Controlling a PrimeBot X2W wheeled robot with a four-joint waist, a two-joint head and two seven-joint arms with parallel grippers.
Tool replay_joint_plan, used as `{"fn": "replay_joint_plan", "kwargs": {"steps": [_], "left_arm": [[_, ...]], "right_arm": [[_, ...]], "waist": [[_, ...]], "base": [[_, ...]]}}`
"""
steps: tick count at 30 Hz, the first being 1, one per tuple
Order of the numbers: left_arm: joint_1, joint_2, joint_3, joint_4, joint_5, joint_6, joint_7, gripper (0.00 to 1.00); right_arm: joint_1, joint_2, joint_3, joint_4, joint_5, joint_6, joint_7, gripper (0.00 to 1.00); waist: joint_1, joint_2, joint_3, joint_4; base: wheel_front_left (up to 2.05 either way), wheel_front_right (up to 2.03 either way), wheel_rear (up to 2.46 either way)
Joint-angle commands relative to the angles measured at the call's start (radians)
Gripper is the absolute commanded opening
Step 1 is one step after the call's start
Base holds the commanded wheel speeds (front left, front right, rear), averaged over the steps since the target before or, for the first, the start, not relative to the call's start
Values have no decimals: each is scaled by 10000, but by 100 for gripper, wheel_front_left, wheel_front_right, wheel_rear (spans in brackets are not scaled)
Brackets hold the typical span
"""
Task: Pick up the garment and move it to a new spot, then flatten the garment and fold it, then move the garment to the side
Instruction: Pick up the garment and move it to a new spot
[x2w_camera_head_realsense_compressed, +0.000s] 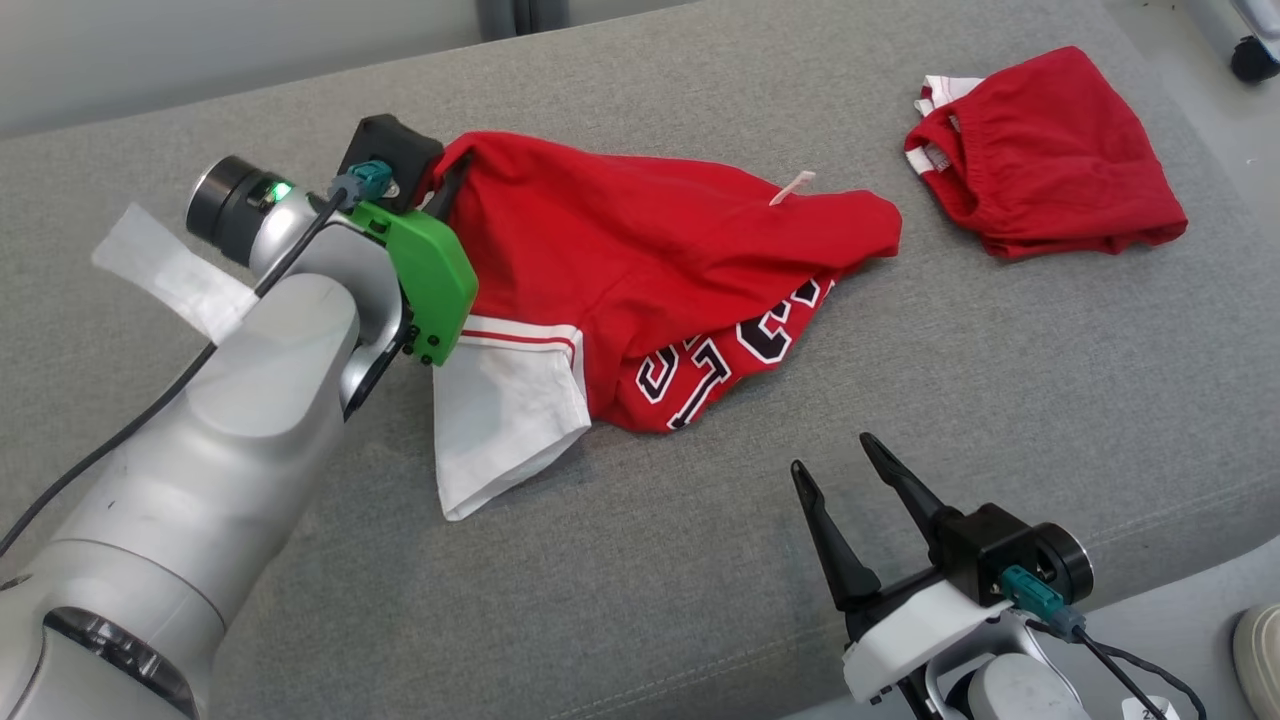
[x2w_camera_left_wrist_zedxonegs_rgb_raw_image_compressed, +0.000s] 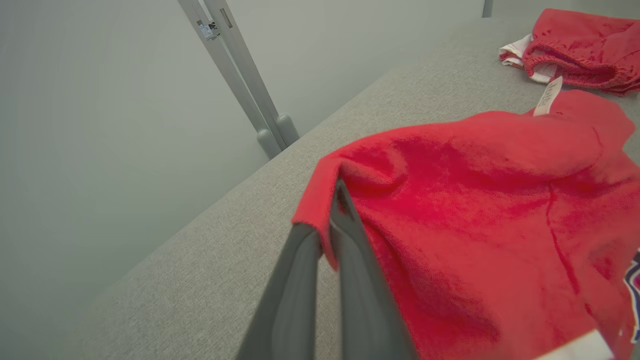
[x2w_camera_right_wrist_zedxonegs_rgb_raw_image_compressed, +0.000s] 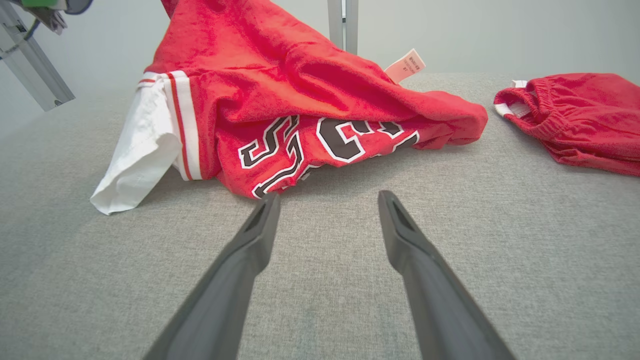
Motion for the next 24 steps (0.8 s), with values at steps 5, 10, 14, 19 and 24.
{"fn": "replay_joint_plan", "kwargs": {"steps": [5, 10, 14, 19, 24], "left_arm": [[396, -108, 195, 1124, -247, 331, -289, 100], [704, -255, 472, 1687, -655, 205, -750, 100], [1081, -347, 648, 1841, -887, 112, -1067, 100], [1733, -486, 838, 1772, -1299, -1, -1279, 100], [2807, -743, 1116, 1634, -2055, -244, -1024, 100]], "right_arm": [[-128, -4, -34, -26, -123, -12, 38, 100], [-70, -2, -101, 14, -130, -12, 68, 100], [75, -2, -175, 28, -70, -12, 93, 100], [244, -2, -230, 59, -20, -12, 109, 100], [398, -4, -349, 84, 44, -13, 141, 100]], "waist": [[0, 0, 122, 285], [0, 0, -129, 535], [0, 0, -452, 809], [0, 0, -829, 1072], [0, 0, -1185, 1297]], "base": [[0, 0, 0], [0, 0, 0], [0, 0, 0], [0, 0, 0], [0, 0, 0]]}}
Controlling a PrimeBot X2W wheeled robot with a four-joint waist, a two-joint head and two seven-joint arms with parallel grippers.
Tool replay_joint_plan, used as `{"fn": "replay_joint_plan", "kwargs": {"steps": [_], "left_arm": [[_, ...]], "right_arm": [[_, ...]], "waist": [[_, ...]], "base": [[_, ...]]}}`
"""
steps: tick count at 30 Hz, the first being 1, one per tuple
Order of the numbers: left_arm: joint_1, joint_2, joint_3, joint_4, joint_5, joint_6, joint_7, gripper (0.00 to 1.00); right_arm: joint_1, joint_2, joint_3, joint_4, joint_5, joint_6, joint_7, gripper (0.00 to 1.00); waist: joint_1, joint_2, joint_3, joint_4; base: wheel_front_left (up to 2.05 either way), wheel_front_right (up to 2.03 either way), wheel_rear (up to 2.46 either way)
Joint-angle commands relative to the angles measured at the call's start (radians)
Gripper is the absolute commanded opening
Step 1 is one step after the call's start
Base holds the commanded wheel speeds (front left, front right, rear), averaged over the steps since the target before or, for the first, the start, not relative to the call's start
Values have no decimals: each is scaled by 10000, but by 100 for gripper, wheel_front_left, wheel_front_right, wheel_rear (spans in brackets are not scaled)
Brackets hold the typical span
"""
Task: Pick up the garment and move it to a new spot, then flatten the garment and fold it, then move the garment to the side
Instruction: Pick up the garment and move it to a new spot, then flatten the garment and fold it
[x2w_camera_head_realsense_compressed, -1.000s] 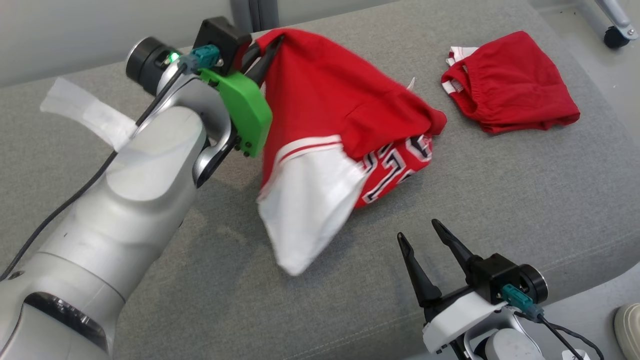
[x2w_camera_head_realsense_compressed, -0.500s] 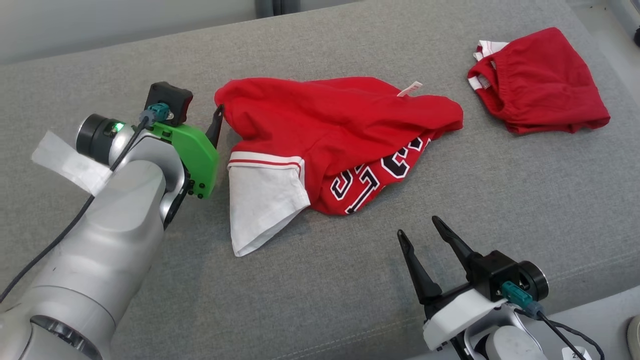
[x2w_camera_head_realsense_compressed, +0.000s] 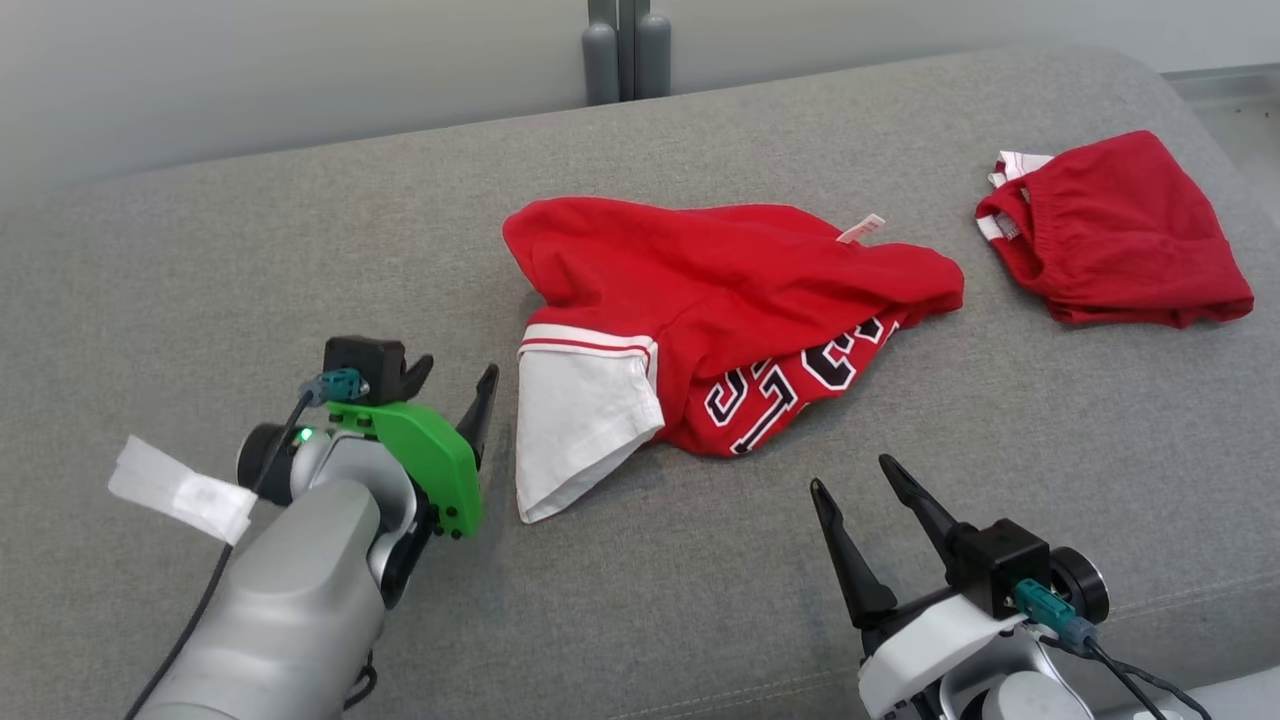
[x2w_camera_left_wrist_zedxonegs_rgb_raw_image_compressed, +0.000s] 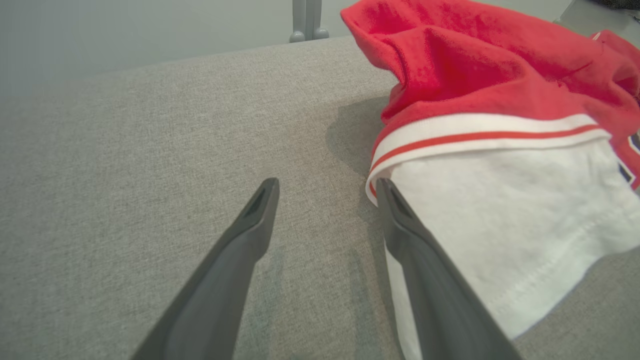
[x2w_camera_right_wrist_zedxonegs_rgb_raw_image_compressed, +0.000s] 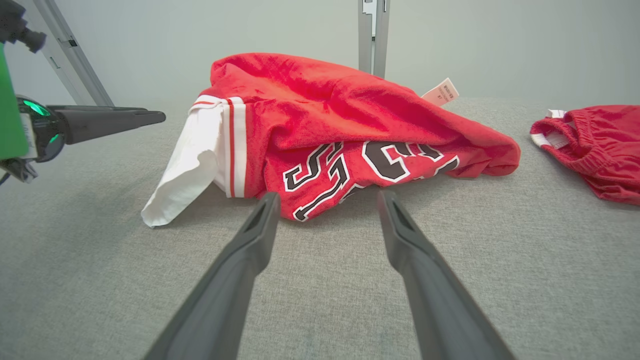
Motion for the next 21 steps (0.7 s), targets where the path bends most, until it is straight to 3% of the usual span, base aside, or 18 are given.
{"fn": "replay_joint_plan", "kwargs": {"steps": [1, 9, 18, 21], "left_arm": [[256, -35, 122, -61, -245, -43, 52, 100], [1315, -304, 424, -316, -975, -82, 194, 100], [2156, -577, 641, -153, -1623, 437, 1017, 100], [2348, -651, 642, -239, -1742, 409, 1149, 100]], "right_arm": [[116, -9, -10, 26, 46, -13, 38, 100], [205, -9, -34, -138, -124, -13, 120, 100], [349, -9, -211, -378, -261, -13, 193, 100], [367, -8, -225, -411, -273, -13, 190, 100]], "waist": [[1, -1, -274, 189], [1, -1, -255, -171], [1, -1, 35, -628], [1, -1, 72, -670]], "base": [[0, 0, 0], [0, 0, 0], [0, 0, 0], [0, 0, 0]]}}
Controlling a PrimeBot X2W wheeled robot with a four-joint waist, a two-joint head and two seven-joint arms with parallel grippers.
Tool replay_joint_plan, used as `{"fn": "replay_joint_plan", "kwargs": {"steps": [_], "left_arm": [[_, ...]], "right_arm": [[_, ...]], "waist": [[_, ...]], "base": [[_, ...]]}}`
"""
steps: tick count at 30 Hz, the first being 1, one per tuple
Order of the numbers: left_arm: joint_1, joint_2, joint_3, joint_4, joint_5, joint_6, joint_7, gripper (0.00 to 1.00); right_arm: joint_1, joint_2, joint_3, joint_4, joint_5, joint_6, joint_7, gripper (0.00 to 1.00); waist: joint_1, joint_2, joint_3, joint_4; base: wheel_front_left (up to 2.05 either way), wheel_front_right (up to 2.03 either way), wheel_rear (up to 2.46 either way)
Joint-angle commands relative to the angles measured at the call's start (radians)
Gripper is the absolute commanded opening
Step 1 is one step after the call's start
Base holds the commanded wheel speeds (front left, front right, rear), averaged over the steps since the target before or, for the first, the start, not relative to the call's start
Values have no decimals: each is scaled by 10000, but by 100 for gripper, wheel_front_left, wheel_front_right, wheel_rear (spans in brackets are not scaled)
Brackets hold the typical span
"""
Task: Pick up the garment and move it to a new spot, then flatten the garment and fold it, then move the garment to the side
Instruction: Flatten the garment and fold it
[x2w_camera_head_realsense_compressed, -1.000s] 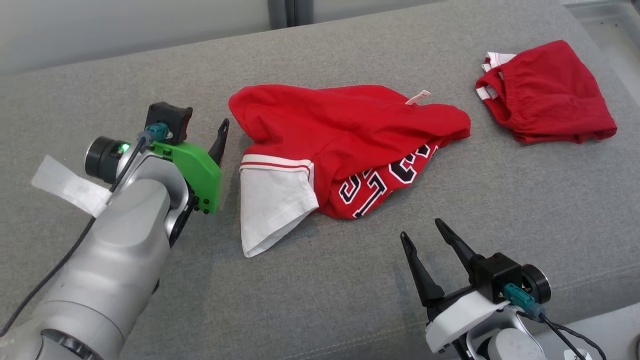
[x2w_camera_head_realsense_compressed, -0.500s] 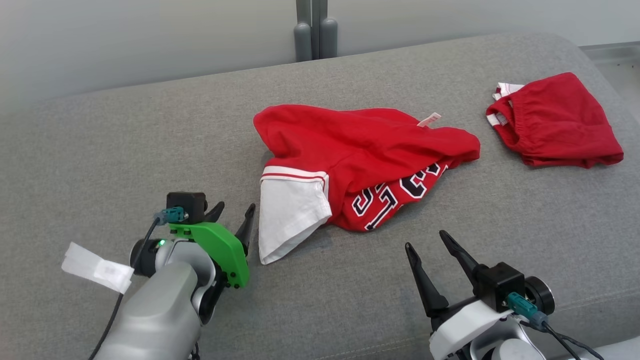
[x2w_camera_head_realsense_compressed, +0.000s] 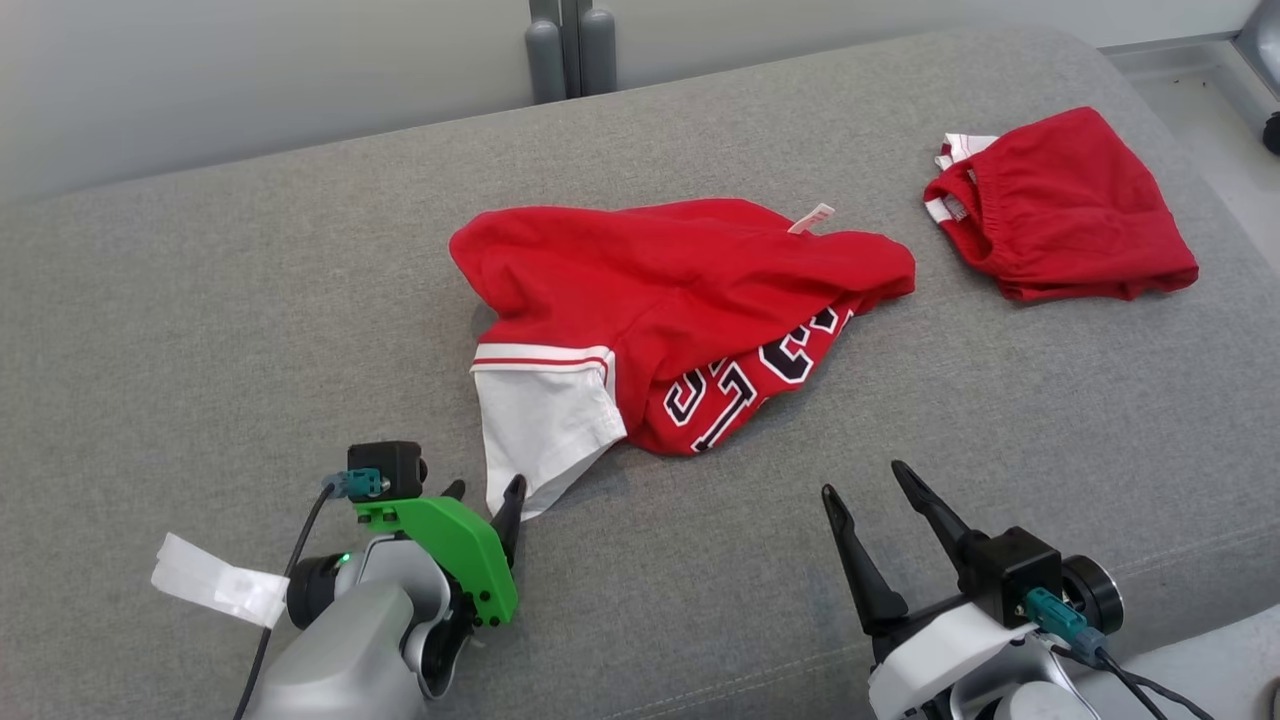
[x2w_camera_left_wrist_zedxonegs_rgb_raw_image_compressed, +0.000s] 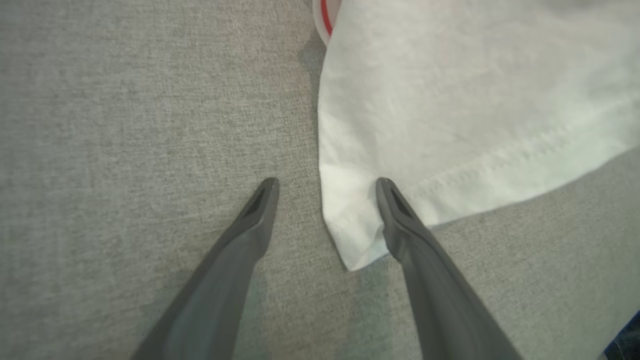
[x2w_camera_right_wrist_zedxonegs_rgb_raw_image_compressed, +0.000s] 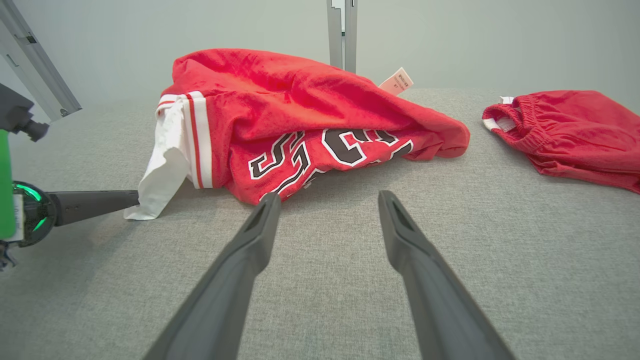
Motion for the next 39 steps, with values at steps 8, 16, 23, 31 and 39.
{"fn": "replay_joint_plan", "kwargs": {"steps": [8, 16, 23, 31, 39], "left_arm": [[718, -289, -634, -324, 218, 27, 625, 26], [448, -7, -828, -586, 654, 503, 132, 0], [-420, 672, -389, -947, 823, 1083, -730, 0], [-2140, 1996, -78, -1734, 1357, 1725, -890, 0], [-3021, 2883, -101, -2301, 1755, 2260, -395, 0]], "right_arm": [[52, -6, 26, -82, -20, -13, 61, 100], [-13, -7, 64, 8, 46, -13, 10, 100], [-10, -7, 0, 72, 126, -13, -67, 100], [22, -7, 29, 226, 245, -13, -140, 100], [-95, -7, 48, 320, 285, -13, -224, 100]], "waist": [[0, 0, -44, 19], [0, 0, -170, 45], [0, 0, -289, 78], [0, 0, -529, 116], [0, 0, -603, -24]], "base": [[0, 0, 0], [0, 0, 0], [0, 0, 0], [0, 0, 0], [0, 0, 0]]}}
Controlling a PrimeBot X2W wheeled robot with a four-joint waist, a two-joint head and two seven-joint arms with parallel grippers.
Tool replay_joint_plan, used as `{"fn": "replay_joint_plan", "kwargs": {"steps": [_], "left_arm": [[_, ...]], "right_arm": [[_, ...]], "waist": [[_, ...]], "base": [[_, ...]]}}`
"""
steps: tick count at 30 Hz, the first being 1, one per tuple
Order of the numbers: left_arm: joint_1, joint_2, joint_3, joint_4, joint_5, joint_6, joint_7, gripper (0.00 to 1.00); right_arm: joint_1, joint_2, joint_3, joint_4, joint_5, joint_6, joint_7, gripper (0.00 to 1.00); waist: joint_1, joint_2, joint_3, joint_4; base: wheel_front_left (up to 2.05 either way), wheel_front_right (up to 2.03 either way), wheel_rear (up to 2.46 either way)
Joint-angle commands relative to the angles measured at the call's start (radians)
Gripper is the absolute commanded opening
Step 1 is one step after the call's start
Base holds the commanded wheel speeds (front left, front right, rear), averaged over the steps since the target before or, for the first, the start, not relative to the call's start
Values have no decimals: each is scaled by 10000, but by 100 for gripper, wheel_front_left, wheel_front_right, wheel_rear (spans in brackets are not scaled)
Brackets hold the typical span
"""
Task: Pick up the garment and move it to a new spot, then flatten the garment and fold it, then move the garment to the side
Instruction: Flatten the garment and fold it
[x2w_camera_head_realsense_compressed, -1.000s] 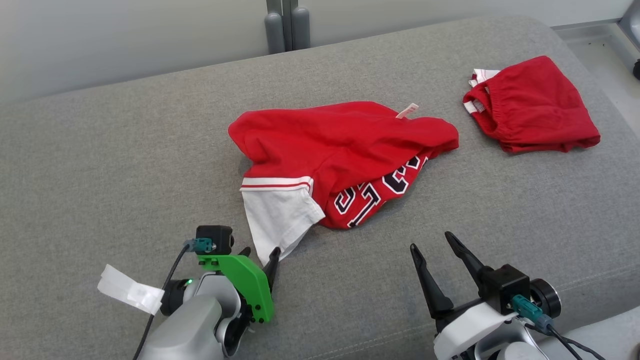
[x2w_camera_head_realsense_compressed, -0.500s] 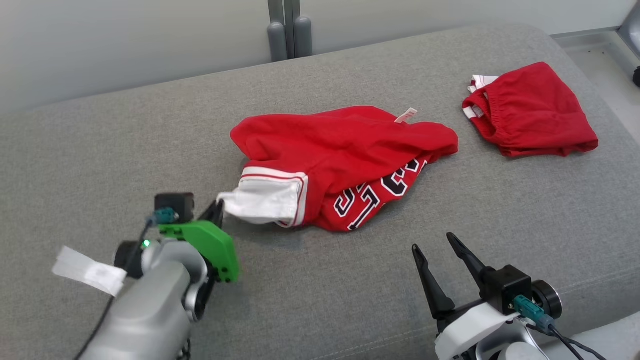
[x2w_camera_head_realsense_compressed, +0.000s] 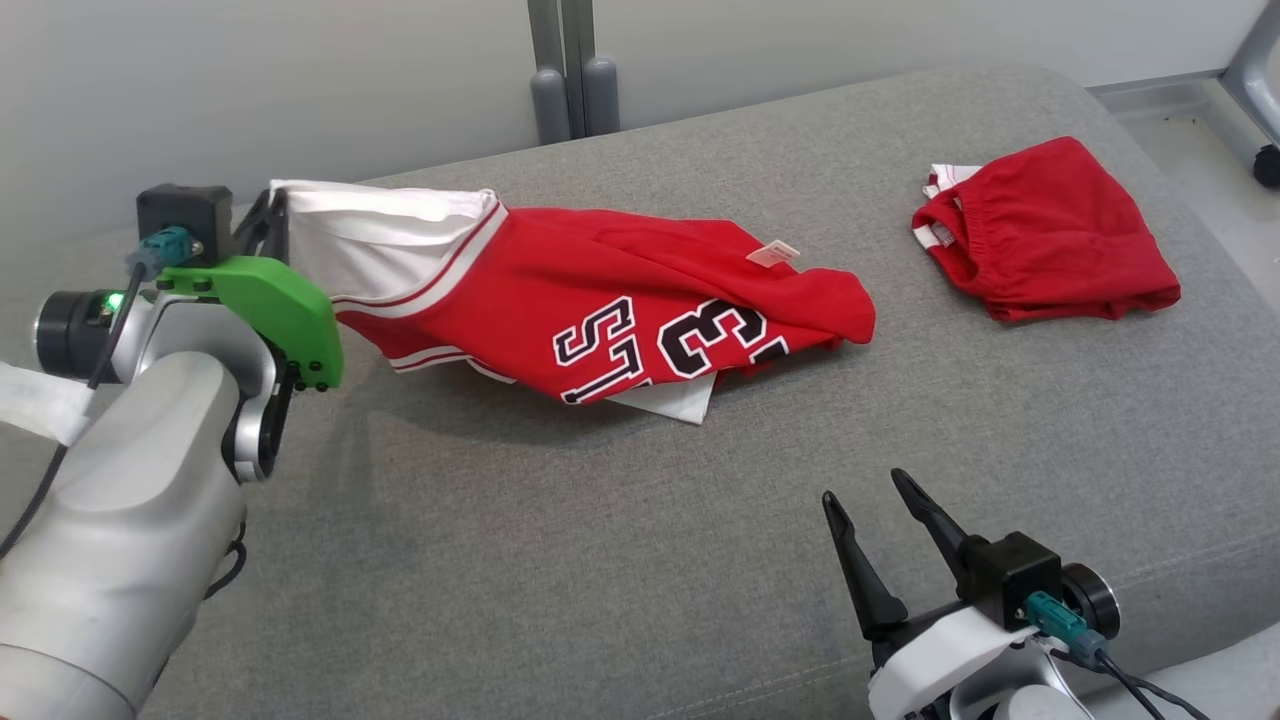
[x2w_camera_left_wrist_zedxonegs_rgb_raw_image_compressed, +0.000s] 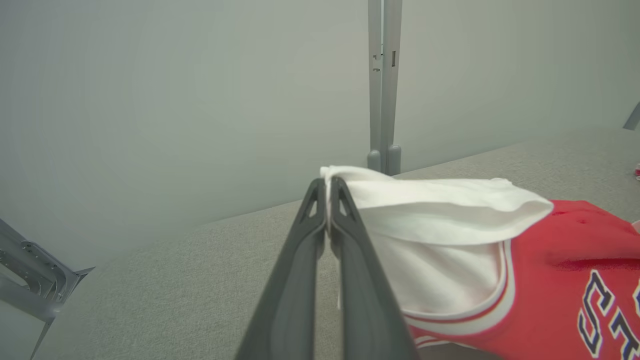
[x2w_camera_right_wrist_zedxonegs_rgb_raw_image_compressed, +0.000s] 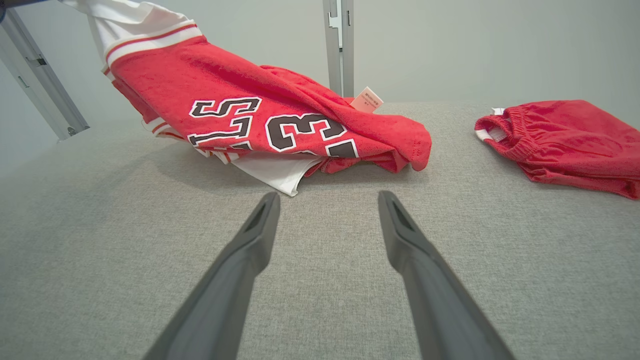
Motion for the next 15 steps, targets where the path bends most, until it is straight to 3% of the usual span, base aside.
{"fn": "replay_joint_plan", "kwargs": {"steps": [1, 7, 15], "left_arm": [[-26, 240, 84, -72, 34, 262, 36, 0], [1135, 655, 467, -455, -526, 889, 133, 0], [3307, 1015, 696, -1469, -1230, 1271, -30, 0]], "right_arm": [[-86, -9, -26, 29, 31, -13, -96, 100], [62, -9, -240, -49, -31, -13, -117, 100], [253, -7, -458, -195, -205, -13, 13, 100]], "waist": [[0, 0, 11, -30], [0, 0, 114, 95], [0, 0, 118, 548]], "base": [[0, 0, 0], [0, 0, 0], [0, 0, 0]]}}
